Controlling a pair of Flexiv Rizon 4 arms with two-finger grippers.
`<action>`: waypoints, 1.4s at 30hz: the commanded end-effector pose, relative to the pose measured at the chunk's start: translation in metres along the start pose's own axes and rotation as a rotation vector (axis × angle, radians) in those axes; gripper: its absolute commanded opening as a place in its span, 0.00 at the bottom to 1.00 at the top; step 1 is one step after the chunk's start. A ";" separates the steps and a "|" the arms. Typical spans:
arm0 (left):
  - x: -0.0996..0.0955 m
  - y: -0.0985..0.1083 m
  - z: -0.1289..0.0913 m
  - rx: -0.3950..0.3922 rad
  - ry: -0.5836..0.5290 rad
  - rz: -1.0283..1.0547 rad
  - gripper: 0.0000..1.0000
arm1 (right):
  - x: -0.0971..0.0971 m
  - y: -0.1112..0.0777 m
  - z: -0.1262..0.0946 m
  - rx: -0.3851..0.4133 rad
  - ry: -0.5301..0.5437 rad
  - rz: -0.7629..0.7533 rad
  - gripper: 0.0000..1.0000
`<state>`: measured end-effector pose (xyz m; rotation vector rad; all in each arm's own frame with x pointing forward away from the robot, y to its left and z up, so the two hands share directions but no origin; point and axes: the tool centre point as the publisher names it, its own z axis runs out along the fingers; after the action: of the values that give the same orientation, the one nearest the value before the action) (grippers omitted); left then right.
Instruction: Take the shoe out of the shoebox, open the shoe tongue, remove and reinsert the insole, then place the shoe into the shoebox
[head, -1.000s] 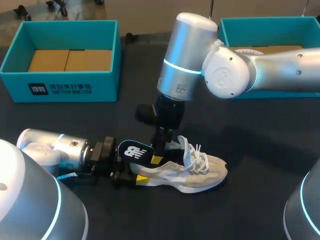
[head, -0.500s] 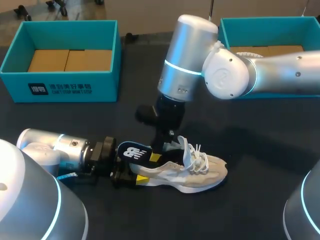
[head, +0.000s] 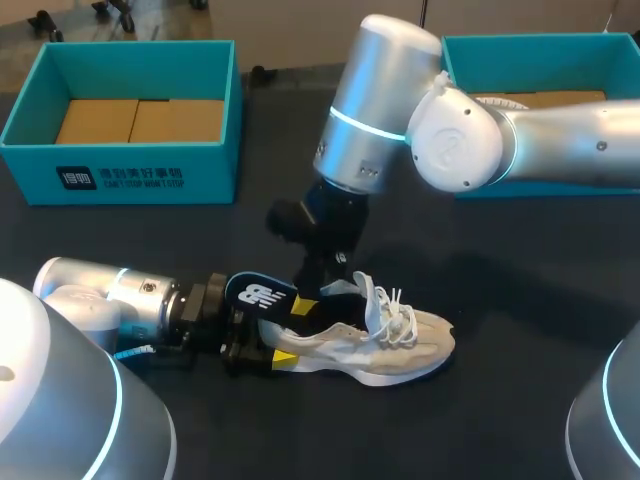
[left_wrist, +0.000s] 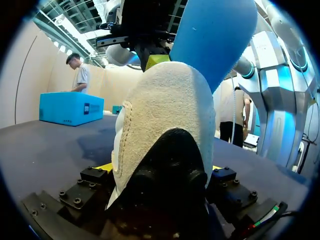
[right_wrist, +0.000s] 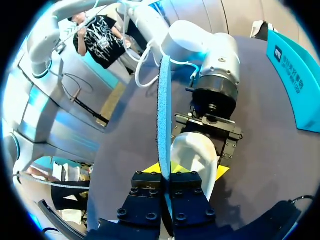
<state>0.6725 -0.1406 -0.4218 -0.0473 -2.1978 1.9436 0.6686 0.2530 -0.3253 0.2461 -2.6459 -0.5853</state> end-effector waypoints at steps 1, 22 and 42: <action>-0.001 0.004 -0.001 0.000 -0.004 0.000 0.00 | 0.002 -0.001 -0.001 0.000 -0.005 0.001 0.00; -0.001 0.004 -0.001 0.000 -0.004 0.000 0.00 | -0.014 0.060 -0.034 -0.138 -0.010 -0.012 0.00; -0.001 0.004 -0.001 0.000 -0.004 0.000 0.00 | -0.010 0.086 -0.070 -0.192 -0.080 0.064 0.00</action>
<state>0.6724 -0.1407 -0.4217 -0.0474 -2.1976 1.9436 0.7065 0.3132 -0.2567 0.1075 -2.6028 -0.8500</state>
